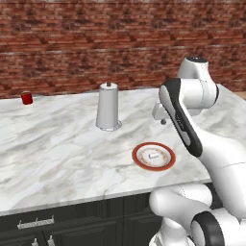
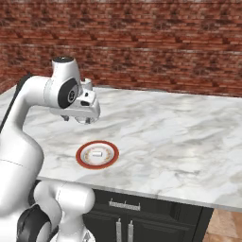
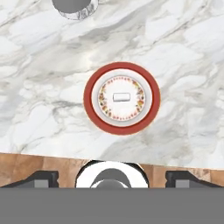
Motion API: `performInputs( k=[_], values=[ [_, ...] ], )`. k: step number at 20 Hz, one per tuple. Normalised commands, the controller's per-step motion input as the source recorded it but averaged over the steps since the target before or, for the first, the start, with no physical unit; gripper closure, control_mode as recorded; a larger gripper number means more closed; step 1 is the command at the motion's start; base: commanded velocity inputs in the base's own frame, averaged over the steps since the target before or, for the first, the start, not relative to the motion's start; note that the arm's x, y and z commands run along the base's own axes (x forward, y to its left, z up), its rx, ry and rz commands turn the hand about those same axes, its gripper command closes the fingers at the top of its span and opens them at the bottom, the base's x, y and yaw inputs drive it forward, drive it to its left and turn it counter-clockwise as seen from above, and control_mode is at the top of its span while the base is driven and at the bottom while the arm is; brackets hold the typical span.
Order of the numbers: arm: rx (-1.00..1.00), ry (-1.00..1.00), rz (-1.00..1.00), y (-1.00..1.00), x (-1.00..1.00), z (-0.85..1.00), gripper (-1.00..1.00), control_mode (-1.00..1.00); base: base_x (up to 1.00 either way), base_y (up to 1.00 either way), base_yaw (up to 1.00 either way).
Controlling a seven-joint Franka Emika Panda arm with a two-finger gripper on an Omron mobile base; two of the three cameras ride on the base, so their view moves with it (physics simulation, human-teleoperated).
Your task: Pick up the marshmallow and place it in the cup of hot chocolate on the dining counter.
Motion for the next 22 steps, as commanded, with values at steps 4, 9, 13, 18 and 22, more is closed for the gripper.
performInputs(
  k=[4, 9, 13, 18, 22],
  values=[
    [0.0, -0.01, 0.0, 0.0, -0.75, -0.06, -1.0, -1.0, 0.0, 0.0, 0.0],
    [0.0, -0.11, 0.13, 0.0, -0.6, -0.12, -1.0, -1.0, 0.0, 0.0, 0.0],
    [0.02, -0.03, 0.4, -0.08, -0.05, -0.2, -1.0, -1.0, 0.0, 0.0, 0.0],
    [0.08, -0.08, 0.62, -0.14, 0.03, -0.2, -1.0, -1.0, 0.0, 0.0, 0.0],
    [0.02, -0.13, 0.72, -0.17, 0.19, -0.24, -1.0, -1.0, 0.0, 0.0, 0.0]
  ],
)
